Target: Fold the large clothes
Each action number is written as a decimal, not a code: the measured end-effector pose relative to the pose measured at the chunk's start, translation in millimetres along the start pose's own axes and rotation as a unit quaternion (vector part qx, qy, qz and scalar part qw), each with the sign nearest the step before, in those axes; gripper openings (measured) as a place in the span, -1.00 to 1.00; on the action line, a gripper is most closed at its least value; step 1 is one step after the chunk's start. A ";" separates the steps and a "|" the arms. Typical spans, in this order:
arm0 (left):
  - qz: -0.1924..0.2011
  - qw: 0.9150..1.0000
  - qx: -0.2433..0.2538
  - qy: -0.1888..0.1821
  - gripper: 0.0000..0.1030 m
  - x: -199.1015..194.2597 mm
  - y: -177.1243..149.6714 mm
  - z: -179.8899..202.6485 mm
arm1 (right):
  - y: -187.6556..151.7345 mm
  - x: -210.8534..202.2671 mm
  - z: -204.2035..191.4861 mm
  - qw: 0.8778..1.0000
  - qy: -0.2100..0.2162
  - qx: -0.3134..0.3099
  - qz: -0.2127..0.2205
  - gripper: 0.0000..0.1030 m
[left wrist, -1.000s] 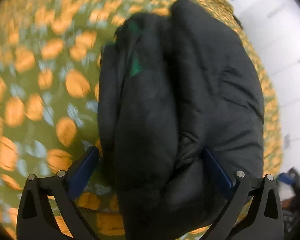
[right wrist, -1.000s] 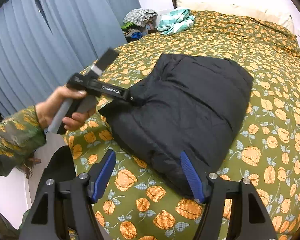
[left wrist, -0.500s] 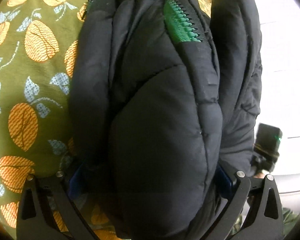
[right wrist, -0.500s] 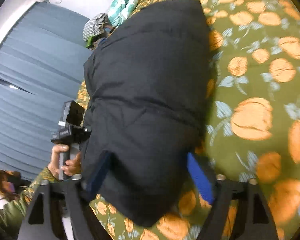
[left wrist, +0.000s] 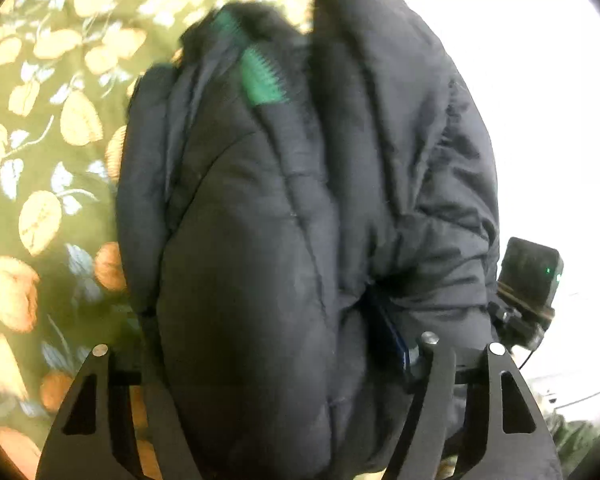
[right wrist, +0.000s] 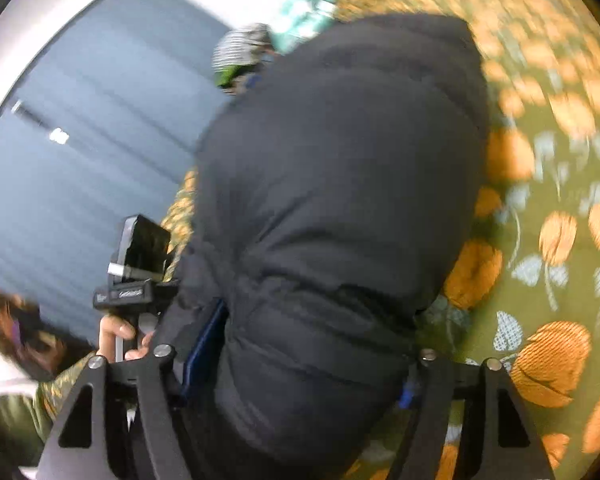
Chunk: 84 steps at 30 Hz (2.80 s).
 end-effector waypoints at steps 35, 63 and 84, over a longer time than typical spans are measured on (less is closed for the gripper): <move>0.231 0.911 0.253 0.230 0.99 -19.0 52.3 133.9 | 90.5 -130.1 -2.6 0.950 -0.210 -0.163 0.163 0.84; 0.278 0.872 0.249 0.317 0.99 -54.6 -32.3 200.2 | 2.3 -188.3 -130.8 0.899 -0.359 -0.191 0.160 0.94; 0.239 0.877 0.263 0.324 0.99 -81.0 -69.8 219.7 | -22.8 -203.1 -166.7 0.907 -0.376 -0.156 0.111 0.94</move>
Point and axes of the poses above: each gripper's, at about its wrist camera, not at the fingertips, and x roughly the way its jaws point, z to its right, y to its top, the point moved 2 cm from there along x, roughly the way its jaws point, and after that the axes turned 10 degrees about z, right-handed, at the moved point
